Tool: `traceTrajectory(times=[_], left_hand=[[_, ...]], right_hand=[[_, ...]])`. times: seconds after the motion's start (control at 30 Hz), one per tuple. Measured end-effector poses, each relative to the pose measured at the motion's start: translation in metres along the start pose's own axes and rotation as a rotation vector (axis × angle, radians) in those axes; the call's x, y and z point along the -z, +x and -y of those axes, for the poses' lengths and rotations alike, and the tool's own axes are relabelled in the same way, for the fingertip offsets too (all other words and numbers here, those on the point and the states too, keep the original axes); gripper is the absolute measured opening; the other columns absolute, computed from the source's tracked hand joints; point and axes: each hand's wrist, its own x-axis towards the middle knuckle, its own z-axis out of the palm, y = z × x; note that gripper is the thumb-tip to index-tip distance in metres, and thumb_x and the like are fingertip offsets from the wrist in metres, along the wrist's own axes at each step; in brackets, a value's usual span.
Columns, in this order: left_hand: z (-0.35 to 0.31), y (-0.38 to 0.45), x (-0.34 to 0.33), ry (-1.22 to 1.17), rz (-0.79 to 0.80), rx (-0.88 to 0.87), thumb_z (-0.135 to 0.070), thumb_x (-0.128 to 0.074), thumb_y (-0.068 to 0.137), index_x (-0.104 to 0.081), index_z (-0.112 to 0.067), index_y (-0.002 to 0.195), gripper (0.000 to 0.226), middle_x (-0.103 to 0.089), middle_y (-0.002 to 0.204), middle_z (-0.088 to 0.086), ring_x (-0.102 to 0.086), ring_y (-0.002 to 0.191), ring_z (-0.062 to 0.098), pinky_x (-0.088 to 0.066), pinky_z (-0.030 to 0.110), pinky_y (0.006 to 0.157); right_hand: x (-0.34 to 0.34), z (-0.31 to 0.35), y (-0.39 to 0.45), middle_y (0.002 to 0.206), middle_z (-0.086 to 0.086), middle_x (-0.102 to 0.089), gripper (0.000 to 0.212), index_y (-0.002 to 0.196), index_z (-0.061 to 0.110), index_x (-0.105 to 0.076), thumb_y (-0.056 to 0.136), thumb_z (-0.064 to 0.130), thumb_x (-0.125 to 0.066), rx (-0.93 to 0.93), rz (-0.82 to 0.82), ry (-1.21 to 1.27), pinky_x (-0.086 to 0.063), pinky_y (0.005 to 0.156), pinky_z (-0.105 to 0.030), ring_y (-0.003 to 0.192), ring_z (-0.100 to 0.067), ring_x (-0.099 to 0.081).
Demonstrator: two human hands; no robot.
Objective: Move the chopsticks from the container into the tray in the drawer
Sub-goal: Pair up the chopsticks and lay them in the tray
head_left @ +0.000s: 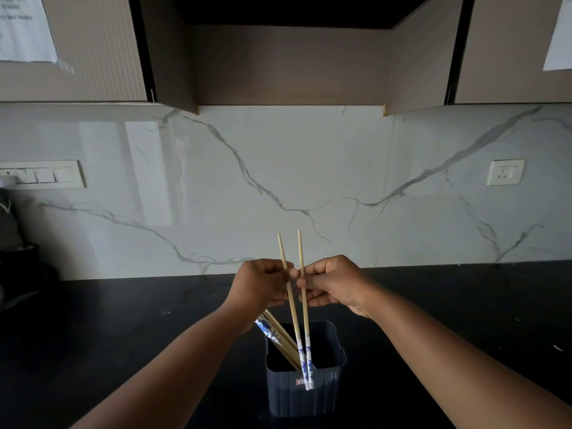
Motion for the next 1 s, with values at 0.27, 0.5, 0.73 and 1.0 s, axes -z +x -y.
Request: traceTrajectory(times=[0.27,0.5,0.73,1.0], left_hand=[[0.006,0.005,-0.004,0.008,0.025,0.06,-0.015,-0.074,0.085,-0.072,-0.011,0.094,0.01,-0.076,0.075,0.012,-0.074,0.067,0.026,-0.058,0.029,0.057],[0.012,0.006,-0.004,0.037,0.101,0.125,-0.018,-0.075,0.084,-0.071,-0.009,0.091,0.012,-0.075,0.071,0.012,-0.074,0.063,0.023,-0.056,0.026,0.052],[0.013,0.006,-0.009,-0.02,-0.01,0.029,-0.01,-0.067,0.089,-0.072,-0.008,0.083,0.008,-0.072,0.062,0.007,-0.069,0.051,0.017,-0.054,0.023,0.048],[0.028,-0.003,-0.01,-0.24,-0.065,0.044,-0.014,-0.071,0.086,-0.069,0.001,0.088,0.015,-0.074,0.07,0.014,-0.072,0.059,0.027,-0.057,0.028,0.052]], right_hand=[[-0.012,-0.009,0.002,0.082,-0.007,-0.077,0.009,0.085,0.011,-0.074,0.078,0.007,-0.078,0.033,-0.015,-0.044,-0.06,0.063,-0.028,0.078,-0.021,-0.075],[-0.013,-0.017,-0.004,0.075,-0.006,-0.076,0.012,0.084,0.012,-0.071,0.077,0.007,-0.078,-0.035,-0.01,-0.043,-0.057,0.058,-0.024,0.071,-0.019,-0.075],[-0.018,-0.017,-0.008,0.079,-0.006,-0.076,0.018,0.093,0.003,-0.071,0.077,0.005,-0.078,-0.043,-0.062,0.095,-0.058,0.062,-0.025,0.076,-0.018,-0.074],[-0.017,-0.028,-0.022,0.075,-0.002,-0.076,0.017,0.087,0.014,-0.073,0.074,0.005,-0.079,-0.059,-0.026,0.076,-0.058,0.062,-0.027,0.072,-0.014,-0.073]])
